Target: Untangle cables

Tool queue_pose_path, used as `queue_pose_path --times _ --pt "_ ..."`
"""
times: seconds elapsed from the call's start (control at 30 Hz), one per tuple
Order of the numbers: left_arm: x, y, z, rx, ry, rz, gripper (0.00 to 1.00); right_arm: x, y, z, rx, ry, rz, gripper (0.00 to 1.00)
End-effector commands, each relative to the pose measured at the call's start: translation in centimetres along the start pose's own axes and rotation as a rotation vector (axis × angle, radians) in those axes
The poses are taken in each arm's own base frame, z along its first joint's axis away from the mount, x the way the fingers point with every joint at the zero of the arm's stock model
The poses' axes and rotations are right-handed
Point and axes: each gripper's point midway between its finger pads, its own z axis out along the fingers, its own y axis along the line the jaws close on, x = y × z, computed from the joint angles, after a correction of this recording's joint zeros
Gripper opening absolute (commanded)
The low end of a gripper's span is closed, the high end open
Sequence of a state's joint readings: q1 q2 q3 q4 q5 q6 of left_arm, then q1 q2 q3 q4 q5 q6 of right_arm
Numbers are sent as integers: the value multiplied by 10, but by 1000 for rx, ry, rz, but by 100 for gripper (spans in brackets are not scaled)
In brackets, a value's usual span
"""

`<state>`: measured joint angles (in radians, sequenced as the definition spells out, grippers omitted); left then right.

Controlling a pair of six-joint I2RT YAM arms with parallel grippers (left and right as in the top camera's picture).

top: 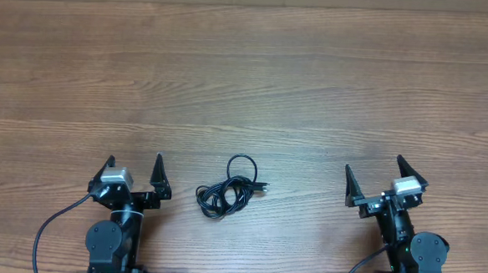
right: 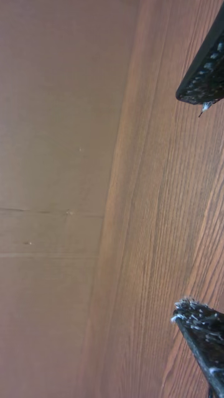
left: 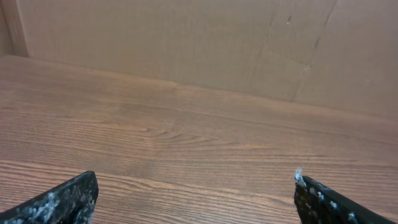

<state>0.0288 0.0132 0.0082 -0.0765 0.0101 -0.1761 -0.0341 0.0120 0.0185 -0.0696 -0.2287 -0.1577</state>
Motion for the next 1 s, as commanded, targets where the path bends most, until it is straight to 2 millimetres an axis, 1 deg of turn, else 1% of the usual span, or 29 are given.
queue_pose_path --times 0.0,0.23,0.37,0.47,0.57,0.7,0.77,0.8,0.97 --pt "-1 4 0 -18 -7 18 100 2 -3 0 14 -2 -2 100" --pt "0 5 0 -23 -5 22 100 2 -3 0 14 -2 -1 100" --pt "4 6 0 -32 25 23 100 2 -3 0 14 -2 -2 100" --pt "11 11 1 -58 72 26 100 2 -3 0 14 -2 -2 100" --pt "15 21 0 -119 116 30 100 2 -3 0 14 -2 -2 100" --pt "5 21 0 -132 132 31 100 2 -3 0 14 -2 -2 100" --pt "-4 19 1 -133 137 31 100 2 -3 0 14 -2 -2 100" --pt "-13 17 2 -133 139 31 100 2 -3 0 14 -2 -2 100" --pt "-30 13 5 -133 186 16 100 2 -3 0 14 -2 -2 100"
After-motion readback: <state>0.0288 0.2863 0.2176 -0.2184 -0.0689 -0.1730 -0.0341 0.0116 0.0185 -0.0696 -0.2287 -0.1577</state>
